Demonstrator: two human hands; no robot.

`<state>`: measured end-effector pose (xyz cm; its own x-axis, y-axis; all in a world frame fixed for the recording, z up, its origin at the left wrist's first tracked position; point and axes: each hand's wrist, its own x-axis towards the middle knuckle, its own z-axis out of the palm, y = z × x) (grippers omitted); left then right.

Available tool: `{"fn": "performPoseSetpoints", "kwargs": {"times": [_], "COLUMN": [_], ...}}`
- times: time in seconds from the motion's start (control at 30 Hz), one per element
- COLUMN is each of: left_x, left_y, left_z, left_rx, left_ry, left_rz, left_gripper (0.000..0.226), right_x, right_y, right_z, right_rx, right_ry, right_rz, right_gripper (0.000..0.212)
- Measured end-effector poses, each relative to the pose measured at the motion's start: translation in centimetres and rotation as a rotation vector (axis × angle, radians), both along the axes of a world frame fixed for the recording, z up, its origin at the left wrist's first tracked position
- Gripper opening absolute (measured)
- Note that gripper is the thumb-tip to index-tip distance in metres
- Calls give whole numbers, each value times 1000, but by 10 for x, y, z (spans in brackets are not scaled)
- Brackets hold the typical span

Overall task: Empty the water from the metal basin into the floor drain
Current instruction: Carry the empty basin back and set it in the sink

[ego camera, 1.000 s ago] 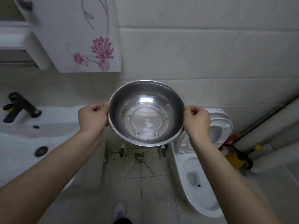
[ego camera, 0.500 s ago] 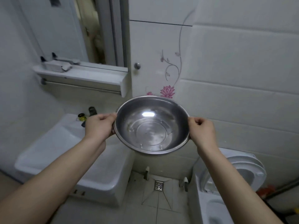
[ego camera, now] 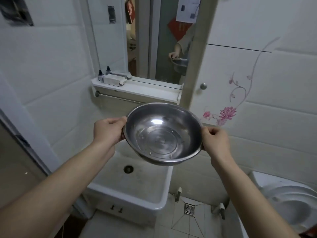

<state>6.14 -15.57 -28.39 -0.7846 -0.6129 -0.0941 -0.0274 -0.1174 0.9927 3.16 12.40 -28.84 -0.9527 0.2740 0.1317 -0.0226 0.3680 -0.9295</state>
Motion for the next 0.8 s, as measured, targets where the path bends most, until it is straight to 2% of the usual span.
{"fn": "performPoseSetpoints", "kwargs": {"times": [0.37,0.8], "left_x": [-15,-71], "left_y": [-83,-118], "left_z": [-4,-2], "left_rx": [40,-2], "left_ry": [1,-35], "left_rz": [25,131], "left_gripper": [15,18], "right_x": [-26,-113], "right_y": [-78,-127], "right_z": [1,-10], "right_rx": [-26,-95], "right_ry": [-14,-41], "right_rz": [48,145], "right_gripper": [28,25]}}
